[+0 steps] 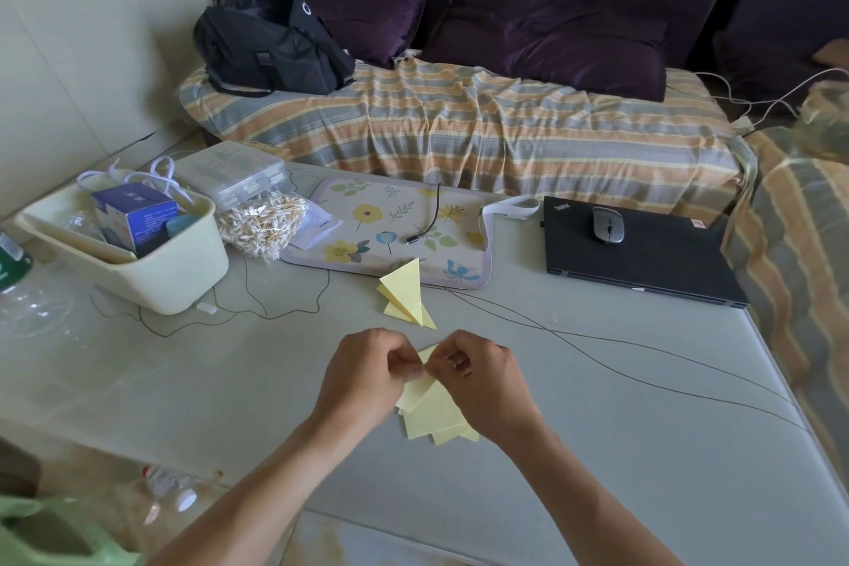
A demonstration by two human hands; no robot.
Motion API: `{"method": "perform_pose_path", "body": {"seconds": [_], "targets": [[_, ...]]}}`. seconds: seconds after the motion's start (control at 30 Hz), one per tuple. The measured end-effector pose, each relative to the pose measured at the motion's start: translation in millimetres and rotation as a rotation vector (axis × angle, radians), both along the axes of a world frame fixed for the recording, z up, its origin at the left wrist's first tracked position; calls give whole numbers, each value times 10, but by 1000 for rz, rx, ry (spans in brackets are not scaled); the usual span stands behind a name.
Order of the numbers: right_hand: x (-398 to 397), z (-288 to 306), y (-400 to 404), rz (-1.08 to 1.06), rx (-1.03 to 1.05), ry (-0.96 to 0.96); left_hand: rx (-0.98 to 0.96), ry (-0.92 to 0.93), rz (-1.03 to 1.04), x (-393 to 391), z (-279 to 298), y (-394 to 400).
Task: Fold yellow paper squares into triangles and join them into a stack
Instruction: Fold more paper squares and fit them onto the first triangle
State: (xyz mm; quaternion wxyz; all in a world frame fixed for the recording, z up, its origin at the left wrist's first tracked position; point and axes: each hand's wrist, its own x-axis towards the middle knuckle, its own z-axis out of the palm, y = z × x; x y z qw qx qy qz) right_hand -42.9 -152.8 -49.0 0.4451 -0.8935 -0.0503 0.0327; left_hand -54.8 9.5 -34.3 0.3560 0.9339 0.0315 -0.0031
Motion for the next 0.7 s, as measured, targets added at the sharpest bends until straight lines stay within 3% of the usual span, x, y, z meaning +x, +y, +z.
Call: {"method": "perform_pose_path", "body": {"seconds": [0.17, 0.33, 0.43, 0.6, 0.7], "targets": [[19, 53, -8, -108, 131, 95, -355, 202, 168, -4, 8, -33], [4, 39, 3, -120, 160, 86, -425, 390, 87, -14, -1, -47], [-6, 27, -2, -51, 92, 14, -423, 301, 105, -21, 44, -61], [-29, -3, 35, 13, 73, -37, -200, 67, 46, -19, 96, -50], [-19, 11, 39, 5, 95, -20, -186, 7, 84, -9, 94, -40]]}}
